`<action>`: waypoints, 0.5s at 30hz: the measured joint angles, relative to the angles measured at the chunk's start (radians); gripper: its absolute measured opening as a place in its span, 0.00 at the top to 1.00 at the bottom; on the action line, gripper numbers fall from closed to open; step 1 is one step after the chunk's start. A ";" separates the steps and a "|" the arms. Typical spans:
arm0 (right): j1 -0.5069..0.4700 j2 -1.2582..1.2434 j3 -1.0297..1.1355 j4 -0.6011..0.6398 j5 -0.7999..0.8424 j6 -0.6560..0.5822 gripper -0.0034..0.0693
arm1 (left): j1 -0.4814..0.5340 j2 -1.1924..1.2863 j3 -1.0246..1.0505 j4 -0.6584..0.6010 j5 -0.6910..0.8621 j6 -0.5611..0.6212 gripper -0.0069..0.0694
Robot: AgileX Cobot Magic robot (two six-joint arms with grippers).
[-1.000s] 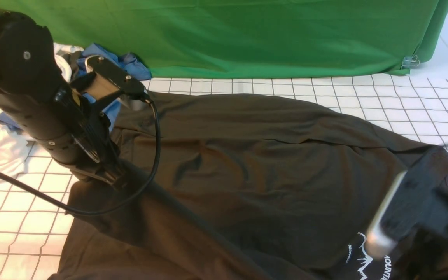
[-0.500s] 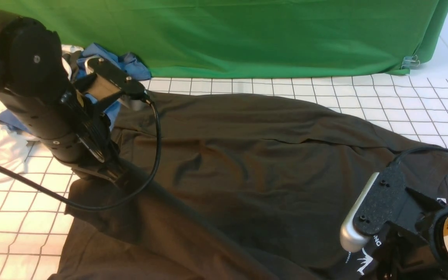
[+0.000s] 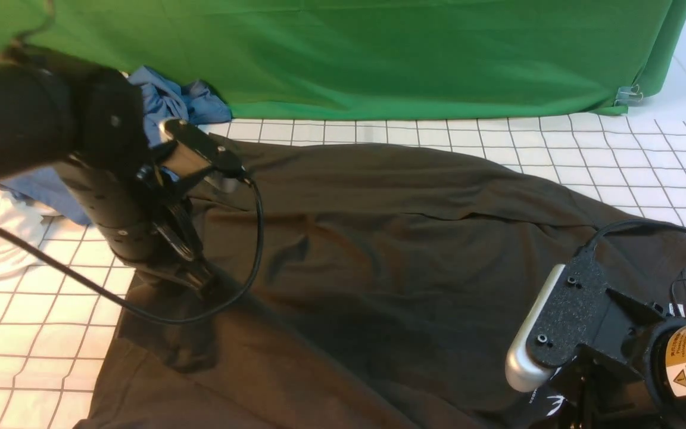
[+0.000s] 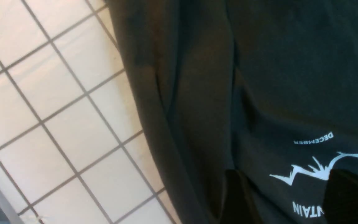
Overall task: Fold a long-sleeved shirt over a white checkered tablecloth.
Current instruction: 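Fold the left side of the black T-shirt inward over its body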
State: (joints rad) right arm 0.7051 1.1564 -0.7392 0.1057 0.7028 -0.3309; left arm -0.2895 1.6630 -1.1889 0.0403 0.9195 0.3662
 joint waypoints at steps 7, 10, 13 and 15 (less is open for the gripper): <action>0.000 0.000 0.000 0.000 -0.002 0.019 0.39 | 0.000 0.085 0.000 0.095 -0.020 -0.021 0.64; 0.000 0.000 0.000 -0.001 -0.007 0.019 0.39 | 0.000 0.091 0.000 0.123 -0.021 -0.024 0.46; 0.000 0.000 0.000 -0.002 -0.016 0.017 0.39 | 0.000 0.069 0.000 0.153 0.021 -0.040 0.28; 0.000 0.000 0.000 -0.002 -0.019 0.009 0.39 | -0.002 0.046 0.000 0.170 0.060 -0.059 0.24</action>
State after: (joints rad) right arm 0.7051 1.1564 -0.7392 0.1038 0.6842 -0.3223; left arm -0.2918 1.7093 -1.1889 0.2100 0.9798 0.3076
